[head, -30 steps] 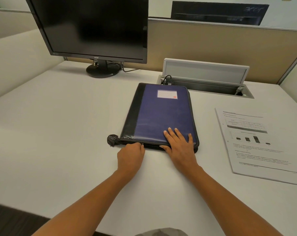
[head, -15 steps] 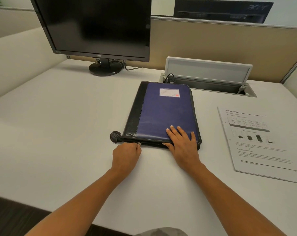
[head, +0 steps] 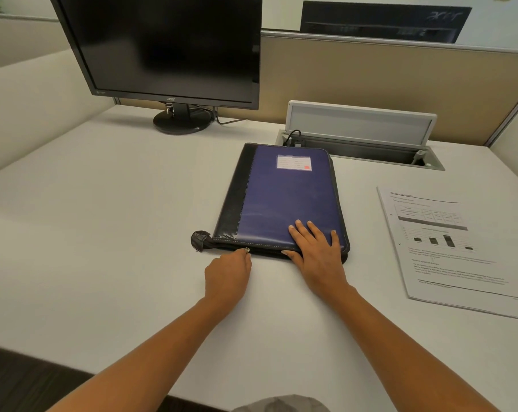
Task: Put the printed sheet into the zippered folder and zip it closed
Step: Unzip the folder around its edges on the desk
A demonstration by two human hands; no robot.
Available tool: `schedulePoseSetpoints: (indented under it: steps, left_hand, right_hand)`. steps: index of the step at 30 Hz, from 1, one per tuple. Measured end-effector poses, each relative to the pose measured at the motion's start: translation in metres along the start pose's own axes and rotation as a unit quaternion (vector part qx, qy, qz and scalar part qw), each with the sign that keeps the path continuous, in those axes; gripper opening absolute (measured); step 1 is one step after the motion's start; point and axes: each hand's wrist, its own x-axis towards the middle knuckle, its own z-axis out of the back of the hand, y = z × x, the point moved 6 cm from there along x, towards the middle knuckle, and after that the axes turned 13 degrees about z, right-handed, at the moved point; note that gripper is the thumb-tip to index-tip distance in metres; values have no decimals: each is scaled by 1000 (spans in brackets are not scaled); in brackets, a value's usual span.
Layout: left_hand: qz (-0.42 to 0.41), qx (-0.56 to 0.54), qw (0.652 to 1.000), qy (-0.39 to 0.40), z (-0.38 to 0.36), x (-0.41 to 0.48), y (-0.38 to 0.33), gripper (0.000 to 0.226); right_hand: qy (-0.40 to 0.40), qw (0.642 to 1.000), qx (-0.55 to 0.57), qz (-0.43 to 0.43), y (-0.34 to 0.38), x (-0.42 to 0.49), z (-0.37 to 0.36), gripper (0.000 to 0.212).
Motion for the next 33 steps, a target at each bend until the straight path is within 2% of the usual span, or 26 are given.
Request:
schedulePoseSetpoints:
  steps: [11, 20, 33]
  left_hand:
    - [-55, 27, 998, -3, -6, -4, -25, 34]
    - [-45, 83, 994, -47, 12, 7, 12, 37]
    - [-42, 65, 996, -48, 13, 7, 18, 37]
  right_hand:
    - [-6, 1000, 6, 1, -2, -1, 0, 57]
    - [-12, 1000, 4, -2, -3, -1, 0, 57]
    - [-14, 1000, 14, -4, -4, -2, 1, 56]
